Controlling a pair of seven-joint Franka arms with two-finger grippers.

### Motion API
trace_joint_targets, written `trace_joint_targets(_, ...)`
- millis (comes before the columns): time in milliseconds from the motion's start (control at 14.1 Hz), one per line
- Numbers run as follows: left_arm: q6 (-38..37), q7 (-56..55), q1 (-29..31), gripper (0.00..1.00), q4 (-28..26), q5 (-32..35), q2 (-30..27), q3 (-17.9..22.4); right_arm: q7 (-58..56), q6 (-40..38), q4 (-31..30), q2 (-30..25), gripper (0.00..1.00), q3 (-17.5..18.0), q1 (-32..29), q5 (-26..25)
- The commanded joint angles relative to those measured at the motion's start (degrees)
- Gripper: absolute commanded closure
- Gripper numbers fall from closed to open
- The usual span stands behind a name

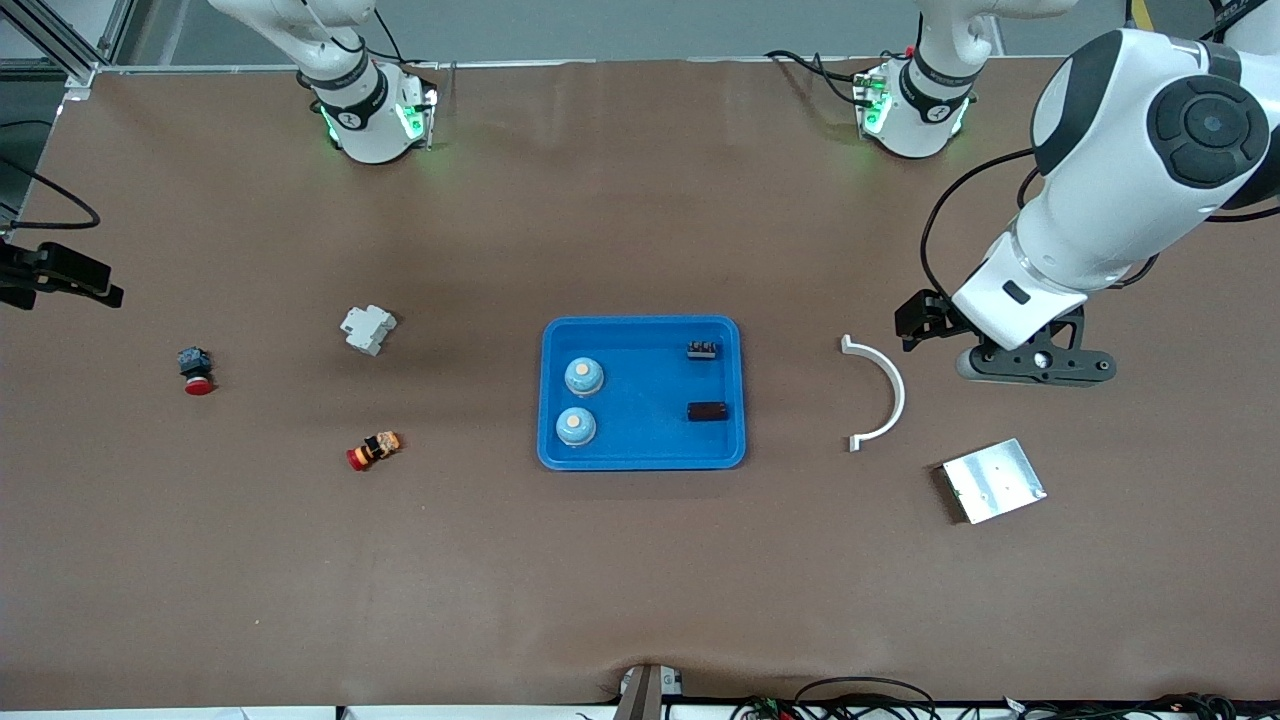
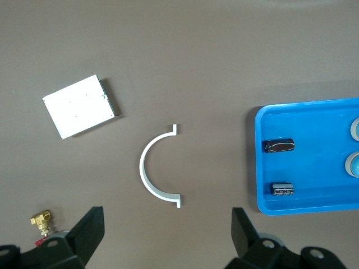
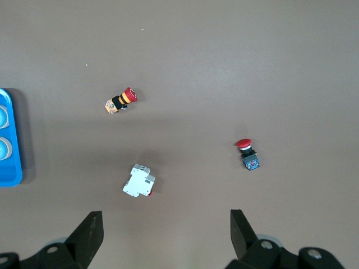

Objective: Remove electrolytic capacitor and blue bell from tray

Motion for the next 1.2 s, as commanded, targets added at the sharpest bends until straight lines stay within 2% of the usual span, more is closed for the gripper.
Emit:
trace_joint_targets(0,0.13,-0.88,0.11,0.00,0.85,1.03,0.24,-0.07,-0.08,-0.25,-0.46,-0.68,0.00,0.93,-1.53,0.88)
trace_joint_targets(566,0.13,-2.79,-0.24,0.00,0.76,0.77,-0.11,-0.15,-0.08,-0.25,-0.55,-0.68,0.00,0.93,-1.44,0.88)
trace_joint_targets(778,-0.31,-15.77,-0.15,0.00,-0.29,0.68,-0.11,-1.82,0.09,0.02,-0.81,-0.51,0.00,1.11,-1.09,1.23)
trace_joint_targets(990,-0.13,-21.60,0.02,0.00,-2.40,0.86,-0.37,-3.58,0.09,1.42,-0.82,0.19,0.00,1.11,-1.00,5.01)
trace_joint_targets(1131,-0.13,-33.16,0.02,0.00,-4.85,0.94,-0.64,-4.89,0.35,3.44,-1.08,2.03,0.00,1.20,-0.39,5.63)
